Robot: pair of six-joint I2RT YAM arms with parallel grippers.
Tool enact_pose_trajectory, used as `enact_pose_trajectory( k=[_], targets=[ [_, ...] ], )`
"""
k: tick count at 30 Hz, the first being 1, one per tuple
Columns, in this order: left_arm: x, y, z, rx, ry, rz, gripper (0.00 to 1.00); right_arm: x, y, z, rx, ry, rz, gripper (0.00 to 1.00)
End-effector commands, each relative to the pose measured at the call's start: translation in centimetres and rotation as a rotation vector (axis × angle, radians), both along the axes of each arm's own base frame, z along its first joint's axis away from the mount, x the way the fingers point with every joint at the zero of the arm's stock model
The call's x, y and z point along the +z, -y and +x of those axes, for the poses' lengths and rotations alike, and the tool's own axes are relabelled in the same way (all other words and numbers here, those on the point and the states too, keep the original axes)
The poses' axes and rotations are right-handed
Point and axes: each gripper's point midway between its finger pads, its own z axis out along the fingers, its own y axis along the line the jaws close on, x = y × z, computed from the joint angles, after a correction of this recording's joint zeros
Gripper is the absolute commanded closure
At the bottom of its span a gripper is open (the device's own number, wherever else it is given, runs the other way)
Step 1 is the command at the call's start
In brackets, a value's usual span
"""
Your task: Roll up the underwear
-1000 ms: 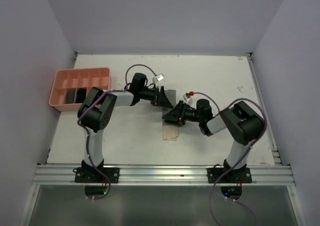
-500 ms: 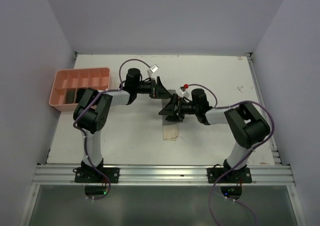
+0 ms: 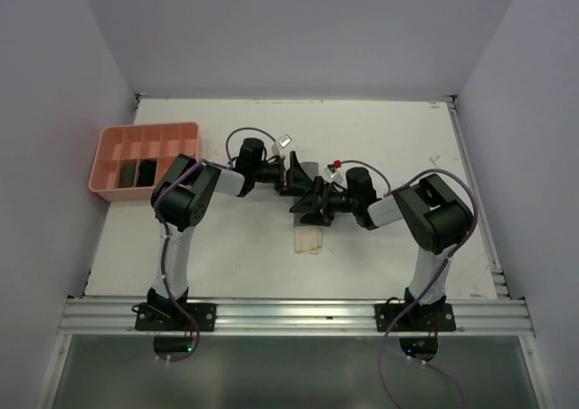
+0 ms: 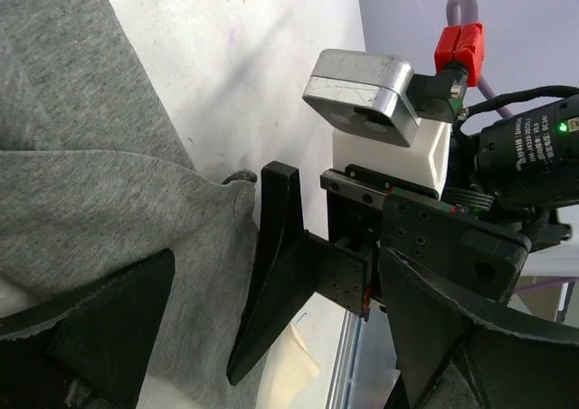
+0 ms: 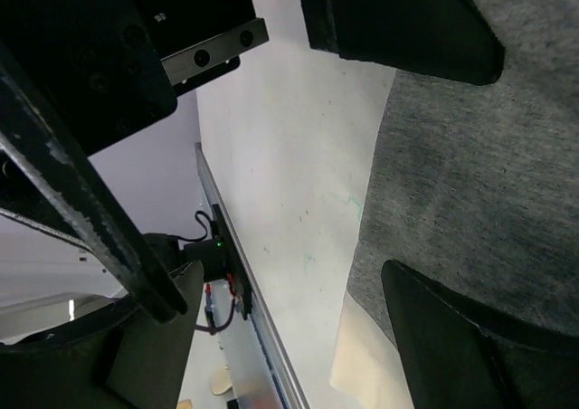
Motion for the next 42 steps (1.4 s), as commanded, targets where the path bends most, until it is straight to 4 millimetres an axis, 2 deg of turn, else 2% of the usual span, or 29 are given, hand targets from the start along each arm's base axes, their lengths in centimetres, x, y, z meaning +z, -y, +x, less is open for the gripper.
enact_pose_trajectory(
  k=[1,3,6,10,14,15,19,21,25,27,29,32,33,35,36,37,38,40,41,42],
  targets=[
    [-2.0,-0.4,1.6,0.058,-0.016,0.050,0.00,-2.7,0.7,-0.9,-0.027,-0.060,-0.019,0.15],
    [0.1,0.0,1.5,0.017,0.028,0.000,0.00,-1.9,0.5,-1.3,-0.020,-0.044,0.026,0.16],
    [4.1,0.5,2.3,-0.005,0.146,-0.061,0.00,0.6,0.1,-1.0,-0.018,-0.022,0.087,0.17],
    [5.7,1.0,3.4,0.005,0.172,-0.080,0.00,4.0,-0.4,-0.2,-0.009,0.047,0.116,0.16],
    [4.7,1.3,4.5,0.026,0.162,-0.074,0.00,4.4,-0.3,0.6,-0.009,0.067,0.078,0.16],
    [3.7,1.3,4.8,0.030,0.144,-0.066,0.00,4.2,-0.2,0.6,-0.007,0.058,0.074,0.16],
    [2.0,1.7,6.0,0.050,0.121,-0.047,0.00,3.4,-0.2,0.4,0.019,0.048,0.054,0.16],
    [0.4,1.7,6.5,0.068,0.101,-0.028,0.00,2.1,-0.1,0.0,0.035,0.011,0.015,0.17],
    [-0.7,1.8,7.2,0.072,0.089,-0.018,0.00,-0.8,0.2,-0.6,0.059,-0.024,-0.023,0.18],
    [-0.4,1.8,7.3,0.062,0.107,-0.022,0.00,-2.0,0.4,-1.1,0.067,-0.045,-0.032,0.19],
    [0.2,1.8,7.2,0.049,0.125,-0.031,0.00,-2.1,0.5,-1.3,0.065,-0.042,-0.032,0.20],
    [2.9,2.0,7.1,0.019,0.195,-0.078,0.00,-1.1,0.4,-1.1,0.058,-0.025,-0.017,0.20],
    [4.8,2.1,7.1,0.012,0.240,-0.101,0.00,-0.6,0.4,-1.0,0.057,-0.017,-0.014,0.20],
    [6.9,2.0,7.0,-0.001,0.294,-0.122,0.00,1.3,0.1,-0.3,0.053,0.019,-0.002,0.20],
    [9.4,1.8,7.0,-0.005,0.362,-0.137,0.00,2.1,0.1,0.0,0.045,0.038,0.002,0.20],
    [10.6,1.5,7.2,0.000,0.400,-0.139,0.00,4.2,-0.1,0.7,0.040,0.095,0.018,0.20],
    [13.4,1.0,7.0,0.008,0.464,-0.150,0.00,4.6,0.0,0.6,0.039,0.083,0.003,0.20],
    [14.8,-0.3,7.5,0.030,0.541,-0.117,0.00,6.6,-0.1,1.1,0.039,0.146,-0.004,0.20],
    [17.2,-1.2,7.7,0.066,0.606,-0.105,0.00,7.6,0.3,0.8,0.037,0.151,-0.019,0.21],
    [17.1,-2.0,7.7,0.069,0.647,-0.061,0.00,7.8,0.5,0.8,0.051,0.195,-0.048,0.22]
  ],
)
